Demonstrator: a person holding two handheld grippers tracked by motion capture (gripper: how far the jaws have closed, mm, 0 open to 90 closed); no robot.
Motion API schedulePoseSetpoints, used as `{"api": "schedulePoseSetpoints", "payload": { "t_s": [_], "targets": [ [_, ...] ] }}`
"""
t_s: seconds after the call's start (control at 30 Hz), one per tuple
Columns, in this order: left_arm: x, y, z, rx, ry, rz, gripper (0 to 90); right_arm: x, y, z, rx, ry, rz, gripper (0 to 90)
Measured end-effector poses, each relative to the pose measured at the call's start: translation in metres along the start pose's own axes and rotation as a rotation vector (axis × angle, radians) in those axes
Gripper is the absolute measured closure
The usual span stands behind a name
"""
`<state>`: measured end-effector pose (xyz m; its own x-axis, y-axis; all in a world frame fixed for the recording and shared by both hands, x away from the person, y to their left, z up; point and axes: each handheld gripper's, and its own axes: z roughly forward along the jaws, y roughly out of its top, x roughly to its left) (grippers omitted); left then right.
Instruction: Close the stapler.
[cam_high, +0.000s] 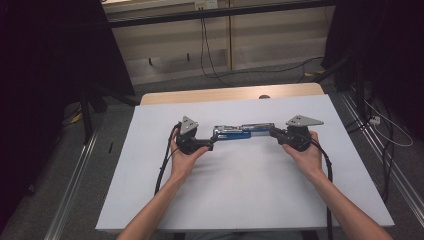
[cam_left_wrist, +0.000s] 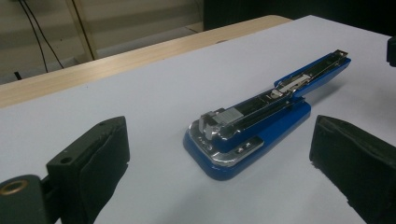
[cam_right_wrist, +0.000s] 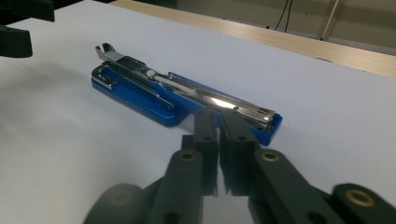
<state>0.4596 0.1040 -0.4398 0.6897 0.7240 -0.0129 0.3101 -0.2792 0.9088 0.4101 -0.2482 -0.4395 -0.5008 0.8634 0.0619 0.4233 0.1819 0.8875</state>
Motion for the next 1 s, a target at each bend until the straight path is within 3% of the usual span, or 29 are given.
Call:
{"api": "schedulePoseSetpoints", "payload": {
  "t_s": [0.1, 0.23, 0.37, 0.5, 0.67, 0.77, 0.87, 1.0],
  "targets": [
    [-0.001, -0.001, 0.002, 0.01, 0.006, 0.008, 5.9, -0.002, -0.002, 0.0, 0.014, -0.002, -0.005, 90.0],
    [-0.001, -0.001, 0.004, 0.008, 0.005, 0.005, 14.9, -0.004, -0.004, 0.0, 0.036, -0.006, -0.006, 90.0],
    [-0.005, 0.0, 0.006, 0.02, -0.025, -0.005, 28.8, -0.005, -0.005, 0.001, 0.044, -0.008, -0.003, 90.0],
    [-0.007, 0.002, 0.008, 0.018, -0.05, -0.028, 50.5, -0.007, -0.005, 0.001, 0.046, -0.009, 0.0, 90.0],
    [-0.011, 0.006, 0.012, 0.032, -0.076, 0.004, 69.1, -0.008, -0.006, 0.001, 0.051, -0.016, -0.003, 90.0],
    [-0.012, 0.007, 0.016, 0.042, -0.097, 0.019, 77.0, -0.01, -0.006, 0.001, 0.052, -0.017, -0.002, 90.0],
    [-0.012, 0.008, 0.017, 0.062, -0.086, 0.043, 78.0, -0.01, -0.006, 0.002, 0.052, -0.015, -0.005, 90.0],
    [-0.009, 0.008, 0.02, 0.072, -0.08, 0.03, 87.3, -0.01, -0.006, 0.003, 0.062, -0.015, -0.007, 90.0]
  ]
}}
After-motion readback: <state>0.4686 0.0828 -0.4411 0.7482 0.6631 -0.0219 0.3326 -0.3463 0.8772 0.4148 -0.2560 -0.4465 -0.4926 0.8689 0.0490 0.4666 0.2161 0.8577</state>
